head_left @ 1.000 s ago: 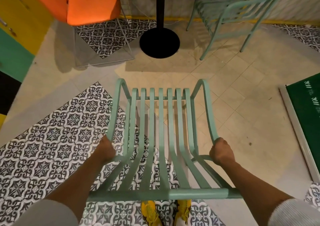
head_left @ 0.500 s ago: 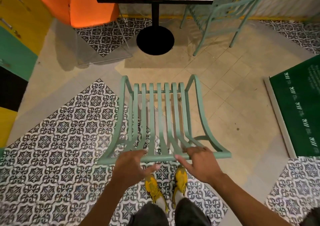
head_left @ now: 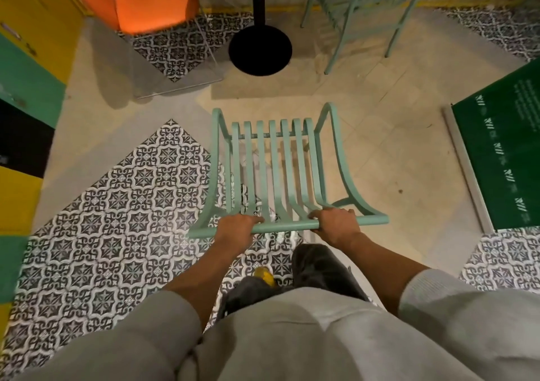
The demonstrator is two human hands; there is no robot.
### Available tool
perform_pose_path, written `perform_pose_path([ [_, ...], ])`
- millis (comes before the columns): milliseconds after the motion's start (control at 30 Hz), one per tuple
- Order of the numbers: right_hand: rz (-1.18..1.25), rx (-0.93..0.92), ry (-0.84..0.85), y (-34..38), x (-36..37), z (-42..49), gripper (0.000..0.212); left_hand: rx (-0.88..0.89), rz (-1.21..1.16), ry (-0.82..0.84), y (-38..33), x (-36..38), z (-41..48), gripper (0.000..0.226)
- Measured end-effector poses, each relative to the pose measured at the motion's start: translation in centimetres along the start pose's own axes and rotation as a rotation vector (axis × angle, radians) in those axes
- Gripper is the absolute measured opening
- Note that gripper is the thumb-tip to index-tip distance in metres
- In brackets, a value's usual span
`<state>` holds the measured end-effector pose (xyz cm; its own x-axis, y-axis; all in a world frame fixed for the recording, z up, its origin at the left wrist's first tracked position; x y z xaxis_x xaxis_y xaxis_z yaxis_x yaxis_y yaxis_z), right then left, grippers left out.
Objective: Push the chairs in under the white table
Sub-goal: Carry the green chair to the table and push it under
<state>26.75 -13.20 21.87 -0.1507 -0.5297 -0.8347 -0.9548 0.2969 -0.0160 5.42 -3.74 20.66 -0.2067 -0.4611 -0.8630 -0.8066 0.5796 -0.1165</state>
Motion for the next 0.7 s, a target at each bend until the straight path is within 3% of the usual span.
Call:
perform_pose_path([
  [200, -0.026, -0.043, 0.032, -0.4, -0.9, 1.7, 0.043, -0.003, -0.005, -0.015, 0.4, -0.6, 1.6, 0.061],
  [533, -0.005, -0.093, 0.040, -1.3, -4.5, 8.5, 0.045, -0.015, 0.086, 0.027, 2.1, -4.2, 8.4, 0.050],
  [700, 0.019, -0.126, 0.035, -1.9, -6.8, 12.0, 0.047, -0.071, 0.014, 0.019, 2.6, -6.5, 11.4, 0.049],
])
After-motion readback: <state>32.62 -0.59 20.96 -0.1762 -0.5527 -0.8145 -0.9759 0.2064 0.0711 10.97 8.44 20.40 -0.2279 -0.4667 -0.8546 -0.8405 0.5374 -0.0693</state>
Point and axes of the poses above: each hand's wrist, its own z-axis towards the middle knuckle, its own x-axis out of the palm, y = z × x, the point moved 8 cm from there along z, towards the middle knuckle, and after that the axes turned 3 degrees about -y, right-handed, at the moved point
